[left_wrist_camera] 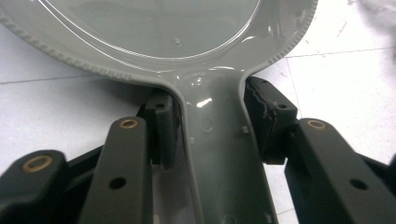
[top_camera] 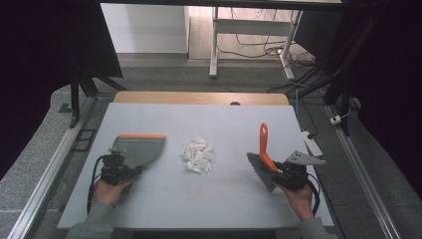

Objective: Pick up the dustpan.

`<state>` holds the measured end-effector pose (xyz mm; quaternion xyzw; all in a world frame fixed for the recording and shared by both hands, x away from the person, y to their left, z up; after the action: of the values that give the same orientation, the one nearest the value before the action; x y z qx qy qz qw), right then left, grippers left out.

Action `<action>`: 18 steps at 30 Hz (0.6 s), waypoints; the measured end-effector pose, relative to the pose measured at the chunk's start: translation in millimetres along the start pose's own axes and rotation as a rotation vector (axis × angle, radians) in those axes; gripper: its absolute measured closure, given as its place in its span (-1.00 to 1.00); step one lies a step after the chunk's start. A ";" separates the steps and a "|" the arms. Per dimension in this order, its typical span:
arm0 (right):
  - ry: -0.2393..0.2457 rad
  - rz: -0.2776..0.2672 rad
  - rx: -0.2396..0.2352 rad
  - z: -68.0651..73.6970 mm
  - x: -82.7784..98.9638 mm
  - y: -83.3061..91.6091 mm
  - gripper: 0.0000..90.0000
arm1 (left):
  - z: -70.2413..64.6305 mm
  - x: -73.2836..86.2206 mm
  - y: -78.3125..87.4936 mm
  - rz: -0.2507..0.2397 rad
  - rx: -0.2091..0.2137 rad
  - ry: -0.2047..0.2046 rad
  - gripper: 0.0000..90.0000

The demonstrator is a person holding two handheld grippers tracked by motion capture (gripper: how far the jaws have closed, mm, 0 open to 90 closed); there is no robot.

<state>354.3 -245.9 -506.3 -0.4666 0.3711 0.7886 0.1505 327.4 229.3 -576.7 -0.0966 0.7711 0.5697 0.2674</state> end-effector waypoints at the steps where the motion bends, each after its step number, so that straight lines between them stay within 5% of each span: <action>1: 0.000 0.000 0.000 -0.1 0.1 0.0 0.56 | 0.7 0.1 0.2 -0.002 -0.003 0.001 0.28; 18: 0.000 -0.008 0.013 -1.7 -0.6 1.6 0.56 | 6.6 0.4 5.1 -0.055 0.007 0.013 0.36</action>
<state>354.8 -248.1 -505.5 -0.4672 0.3742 0.7856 0.1567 326.8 237.2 -574.0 -0.1206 0.7720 0.5586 0.2784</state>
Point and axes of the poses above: each handheld gripper's, and its own axes: y roughly backward along the jaws, x roughly out of its underside, z roughly to its left, the point moved 6 cm from there along -y, roughly forward along the jaws, and after that the axes turned 11 degrees about -y, right-handed, at the moved point
